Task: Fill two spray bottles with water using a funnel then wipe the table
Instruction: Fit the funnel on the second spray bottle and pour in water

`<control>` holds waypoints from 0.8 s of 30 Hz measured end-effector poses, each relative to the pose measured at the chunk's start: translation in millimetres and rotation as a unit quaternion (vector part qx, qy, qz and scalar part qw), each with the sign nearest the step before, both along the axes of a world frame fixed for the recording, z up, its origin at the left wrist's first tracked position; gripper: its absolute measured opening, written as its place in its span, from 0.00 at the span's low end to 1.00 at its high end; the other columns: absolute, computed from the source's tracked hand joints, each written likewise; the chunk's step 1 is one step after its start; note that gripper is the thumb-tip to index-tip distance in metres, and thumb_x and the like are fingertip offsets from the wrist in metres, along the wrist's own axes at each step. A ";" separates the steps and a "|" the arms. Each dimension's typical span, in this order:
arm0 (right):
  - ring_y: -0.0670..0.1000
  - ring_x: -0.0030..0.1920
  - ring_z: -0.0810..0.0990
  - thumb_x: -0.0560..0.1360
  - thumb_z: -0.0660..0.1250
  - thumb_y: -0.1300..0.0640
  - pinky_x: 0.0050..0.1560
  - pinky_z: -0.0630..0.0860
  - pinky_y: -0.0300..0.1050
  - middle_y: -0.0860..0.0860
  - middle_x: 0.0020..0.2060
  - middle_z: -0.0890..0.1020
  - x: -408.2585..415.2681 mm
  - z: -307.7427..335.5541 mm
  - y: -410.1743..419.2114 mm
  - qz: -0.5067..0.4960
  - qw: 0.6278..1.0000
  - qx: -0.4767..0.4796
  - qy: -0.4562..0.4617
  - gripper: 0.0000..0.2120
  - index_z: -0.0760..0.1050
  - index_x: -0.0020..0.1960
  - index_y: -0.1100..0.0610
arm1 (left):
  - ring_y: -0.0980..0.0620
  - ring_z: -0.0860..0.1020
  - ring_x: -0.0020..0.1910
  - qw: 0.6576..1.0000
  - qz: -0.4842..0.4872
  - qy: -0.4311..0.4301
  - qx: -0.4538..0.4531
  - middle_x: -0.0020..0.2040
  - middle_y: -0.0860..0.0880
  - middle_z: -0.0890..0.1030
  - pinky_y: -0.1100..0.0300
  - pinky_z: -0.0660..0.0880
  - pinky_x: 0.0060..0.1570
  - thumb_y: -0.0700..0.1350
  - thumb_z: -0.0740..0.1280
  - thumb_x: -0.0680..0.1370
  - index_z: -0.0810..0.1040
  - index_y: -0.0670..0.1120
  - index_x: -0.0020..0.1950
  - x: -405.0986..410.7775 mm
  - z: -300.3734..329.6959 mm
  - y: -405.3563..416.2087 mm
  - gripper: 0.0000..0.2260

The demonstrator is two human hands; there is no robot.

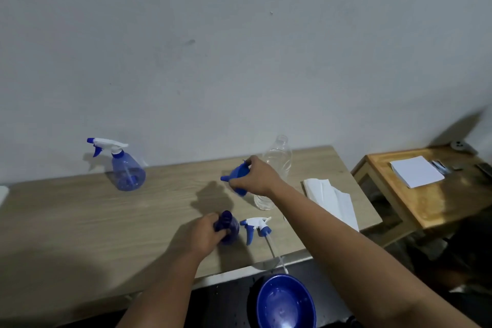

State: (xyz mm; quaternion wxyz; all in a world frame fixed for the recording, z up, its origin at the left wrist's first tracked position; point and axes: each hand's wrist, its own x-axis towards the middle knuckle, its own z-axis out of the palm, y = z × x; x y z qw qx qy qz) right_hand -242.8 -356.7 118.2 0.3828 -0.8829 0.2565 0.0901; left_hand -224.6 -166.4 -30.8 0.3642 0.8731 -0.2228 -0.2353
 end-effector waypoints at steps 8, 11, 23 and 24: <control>0.55 0.54 0.80 0.67 0.82 0.51 0.51 0.75 0.47 0.51 0.55 0.78 -6.1 -109.4 17.7 -0.135 0.987 0.087 -0.030 0.34 0.67 0.66 0.54 | 0.53 0.82 0.50 0.998 0.000 0.010 -0.065 0.51 0.54 0.84 0.56 0.76 0.53 0.52 0.74 0.67 0.84 0.49 0.55 6.9 -12.5 19.6 0.18; 0.57 0.53 0.81 0.67 0.81 0.51 0.51 0.74 0.47 0.50 0.53 0.79 -2.7 -136.2 26.2 -0.147 0.985 0.082 -0.040 0.33 0.68 0.64 0.55 | 0.54 0.81 0.56 0.998 -0.004 -0.004 -0.055 0.57 0.53 0.84 0.57 0.75 0.59 0.58 0.71 0.67 0.84 0.48 0.58 11.1 -16.6 25.8 0.23; 0.61 0.61 0.82 0.77 0.74 0.49 0.55 0.78 0.53 0.57 0.61 0.82 -3.4 -132.7 27.1 -0.100 0.990 -0.093 0.031 0.30 0.67 0.73 0.56 | 0.53 0.79 0.62 0.999 -0.005 0.025 -0.039 0.63 0.52 0.82 0.65 0.70 0.65 0.58 0.74 0.67 0.84 0.46 0.61 17.8 -20.6 31.9 0.26; 0.61 0.61 0.83 0.78 0.72 0.51 0.54 0.78 0.53 0.57 0.60 0.83 -8.1 -129.1 27.5 -0.092 0.990 -0.107 0.029 0.26 0.68 0.72 0.56 | 0.53 0.79 0.62 0.999 -0.008 0.025 -0.041 0.63 0.52 0.82 0.71 0.68 0.62 0.54 0.76 0.69 0.84 0.45 0.61 17.3 -19.7 31.2 0.23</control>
